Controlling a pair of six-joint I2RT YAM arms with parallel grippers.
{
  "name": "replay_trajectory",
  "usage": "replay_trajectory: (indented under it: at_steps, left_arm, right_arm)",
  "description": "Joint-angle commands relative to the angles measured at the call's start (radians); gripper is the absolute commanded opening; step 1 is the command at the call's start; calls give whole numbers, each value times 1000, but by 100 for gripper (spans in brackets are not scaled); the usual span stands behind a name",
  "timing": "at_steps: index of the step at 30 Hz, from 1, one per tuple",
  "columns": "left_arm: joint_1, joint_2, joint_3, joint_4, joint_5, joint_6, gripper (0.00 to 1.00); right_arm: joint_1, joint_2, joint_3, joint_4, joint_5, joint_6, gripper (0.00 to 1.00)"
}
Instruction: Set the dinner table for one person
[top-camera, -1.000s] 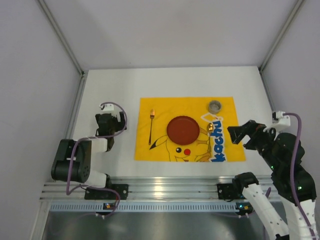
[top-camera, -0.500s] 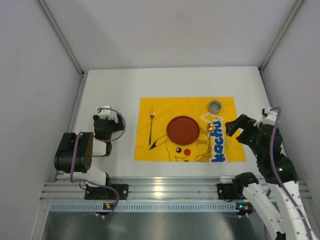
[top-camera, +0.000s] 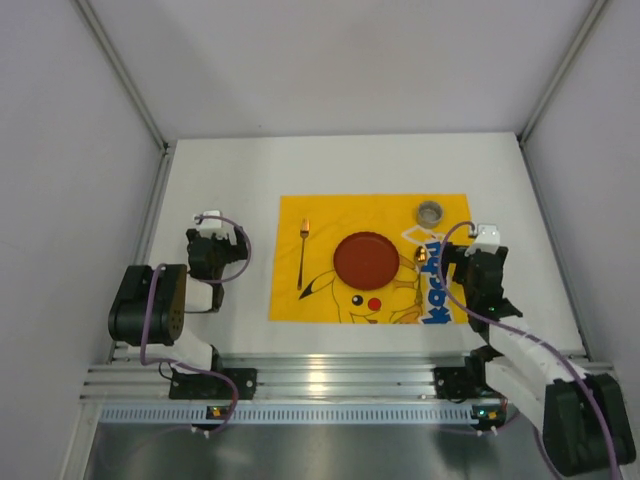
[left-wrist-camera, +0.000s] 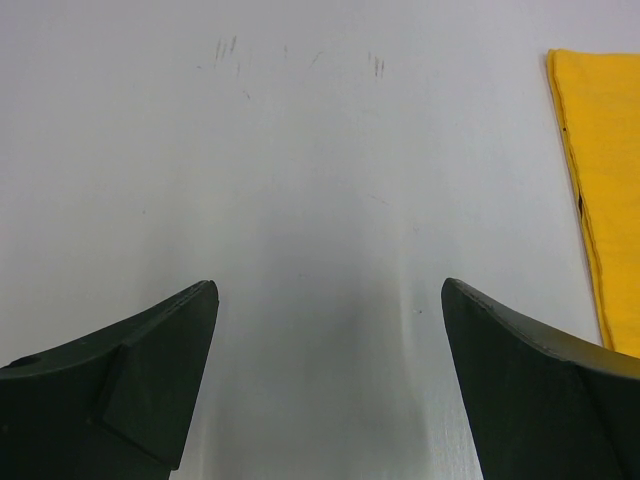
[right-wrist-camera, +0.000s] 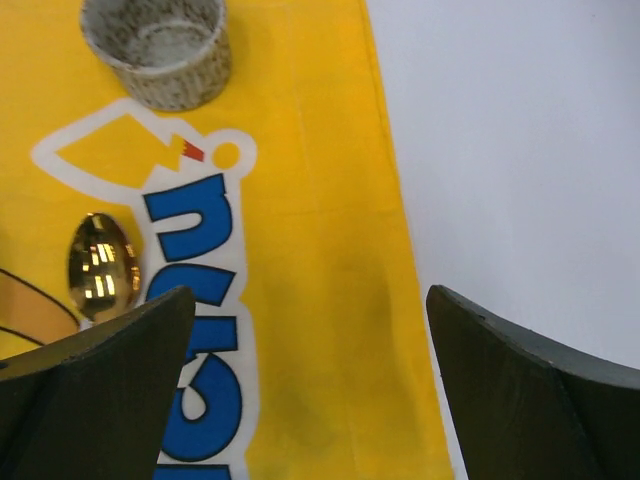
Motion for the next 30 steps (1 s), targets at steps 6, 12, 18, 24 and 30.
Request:
replay_trajectory:
  at_steps: [6, 12, 18, 24, 30]
  left_arm:
    - [0, -8, 22, 86, 22, 9, 99]
    - [0, -6, 20, 92, 22, 9, 98]
    - [-1, -6, 20, 89, 22, 11, 98]
    - [0, -8, 20, 89, 22, 9, 98]
    - [0, -6, 20, 89, 22, 9, 99]
  right_arm:
    - [-127, 353, 5, 678, -134, -147, 100]
    - [-164, 586, 59, 887, -209, -123, 100]
    - [-181, 628, 12, 1010, -274, -127, 100]
    - [-179, 629, 17, 994, -392, -181, 100]
    - [-178, 629, 18, 1001, -391, -184, 100]
